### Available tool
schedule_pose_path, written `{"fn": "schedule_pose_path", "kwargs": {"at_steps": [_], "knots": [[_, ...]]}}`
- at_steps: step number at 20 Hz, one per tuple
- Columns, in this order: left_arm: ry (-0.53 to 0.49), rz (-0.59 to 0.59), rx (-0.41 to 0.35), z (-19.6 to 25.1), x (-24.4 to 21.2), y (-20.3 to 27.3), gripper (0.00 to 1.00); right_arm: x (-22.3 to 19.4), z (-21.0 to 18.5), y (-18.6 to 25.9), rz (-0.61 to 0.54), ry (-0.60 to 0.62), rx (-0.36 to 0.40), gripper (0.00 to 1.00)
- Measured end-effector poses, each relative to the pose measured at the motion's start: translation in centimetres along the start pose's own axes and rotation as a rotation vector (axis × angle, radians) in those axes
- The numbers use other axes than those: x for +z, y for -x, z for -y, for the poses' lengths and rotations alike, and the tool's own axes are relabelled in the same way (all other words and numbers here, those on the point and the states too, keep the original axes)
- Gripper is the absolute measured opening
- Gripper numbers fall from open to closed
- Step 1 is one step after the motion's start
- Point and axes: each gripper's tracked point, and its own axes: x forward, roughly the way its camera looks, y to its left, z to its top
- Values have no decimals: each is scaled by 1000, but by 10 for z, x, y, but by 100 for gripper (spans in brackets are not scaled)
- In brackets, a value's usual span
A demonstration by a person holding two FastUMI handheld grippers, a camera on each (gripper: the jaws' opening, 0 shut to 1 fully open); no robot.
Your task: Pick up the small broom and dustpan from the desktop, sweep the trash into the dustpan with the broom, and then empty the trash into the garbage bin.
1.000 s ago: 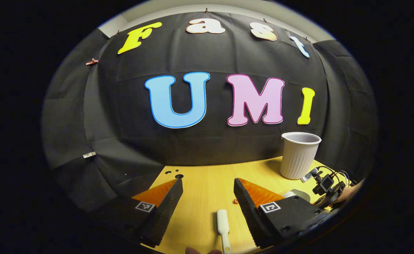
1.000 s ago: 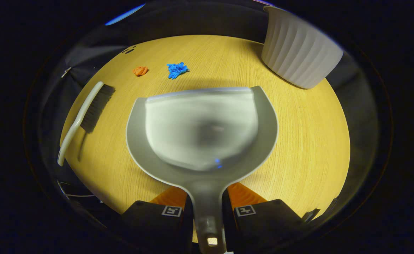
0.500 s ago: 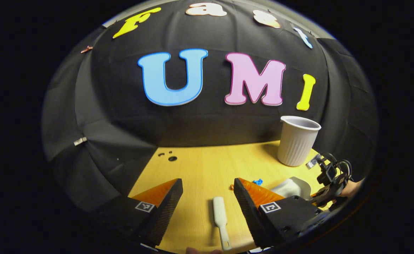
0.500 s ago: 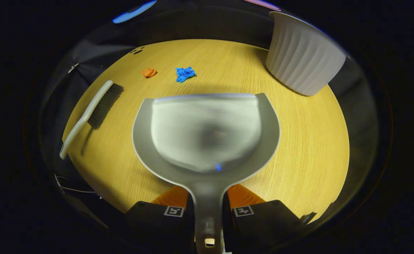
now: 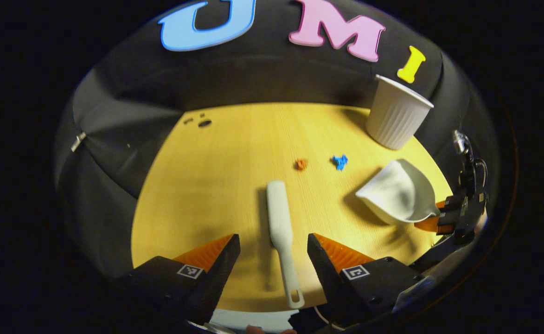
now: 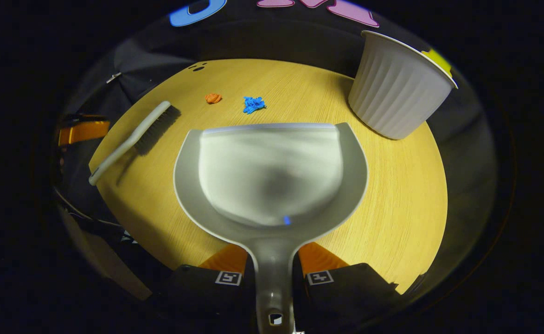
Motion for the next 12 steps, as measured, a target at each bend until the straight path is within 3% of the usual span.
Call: {"fn": "schedule_pose_path", "kwargs": {"at_steps": [6,12], "knots": [[56,-142,-5,4,-30,-36,91,-3,9,3,3,-14,-7,36],[103,-234,-17,7,-45,-66,82,-5,13,8,4,-26,-6,36]]}}
